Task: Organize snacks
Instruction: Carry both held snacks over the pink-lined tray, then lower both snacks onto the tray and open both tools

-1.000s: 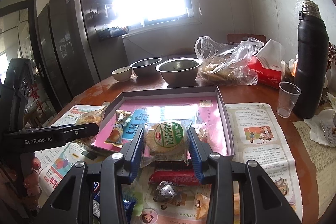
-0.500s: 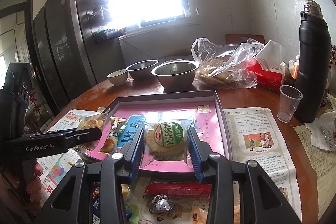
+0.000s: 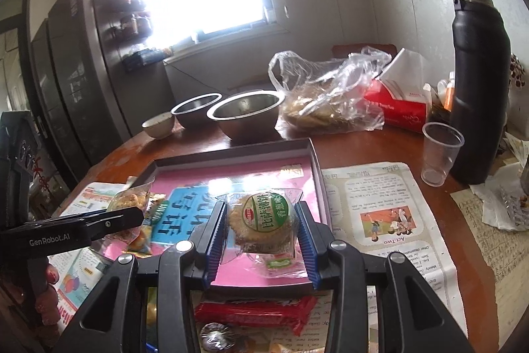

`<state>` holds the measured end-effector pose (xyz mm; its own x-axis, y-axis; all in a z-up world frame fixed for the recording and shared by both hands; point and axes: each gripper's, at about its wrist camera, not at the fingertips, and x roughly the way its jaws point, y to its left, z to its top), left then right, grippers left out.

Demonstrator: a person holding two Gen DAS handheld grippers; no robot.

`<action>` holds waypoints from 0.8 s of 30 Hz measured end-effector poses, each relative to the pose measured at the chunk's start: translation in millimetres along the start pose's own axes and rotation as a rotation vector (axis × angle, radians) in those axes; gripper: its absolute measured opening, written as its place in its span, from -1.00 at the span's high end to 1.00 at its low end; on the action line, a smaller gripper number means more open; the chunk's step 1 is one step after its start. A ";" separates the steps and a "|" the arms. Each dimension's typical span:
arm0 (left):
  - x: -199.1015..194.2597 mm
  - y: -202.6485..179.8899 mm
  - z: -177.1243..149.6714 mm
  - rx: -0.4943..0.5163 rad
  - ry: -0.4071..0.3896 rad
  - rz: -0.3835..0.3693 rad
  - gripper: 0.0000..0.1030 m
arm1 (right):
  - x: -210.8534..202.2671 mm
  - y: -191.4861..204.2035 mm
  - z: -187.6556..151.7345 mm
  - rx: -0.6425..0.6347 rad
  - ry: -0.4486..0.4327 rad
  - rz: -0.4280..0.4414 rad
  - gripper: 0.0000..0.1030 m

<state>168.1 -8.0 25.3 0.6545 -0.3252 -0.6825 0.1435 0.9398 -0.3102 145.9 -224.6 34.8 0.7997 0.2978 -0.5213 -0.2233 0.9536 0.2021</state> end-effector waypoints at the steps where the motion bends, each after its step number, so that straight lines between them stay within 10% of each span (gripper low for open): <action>1: 3.4 -1.4 -0.1 0.003 0.007 -0.003 0.12 | 2.9 -0.3 -0.4 0.002 0.009 -0.003 0.20; 24: 34.5 7.5 -9.5 0.011 0.087 0.022 0.11 | 38.4 35.1 -18.2 -0.100 0.108 0.035 0.20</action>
<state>184.7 -13.2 -6.8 0.5907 -0.3115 -0.7444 0.1379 0.9479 -0.2873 158.6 -178.9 6.8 0.7271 0.3285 -0.6028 -0.3086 0.9408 0.1404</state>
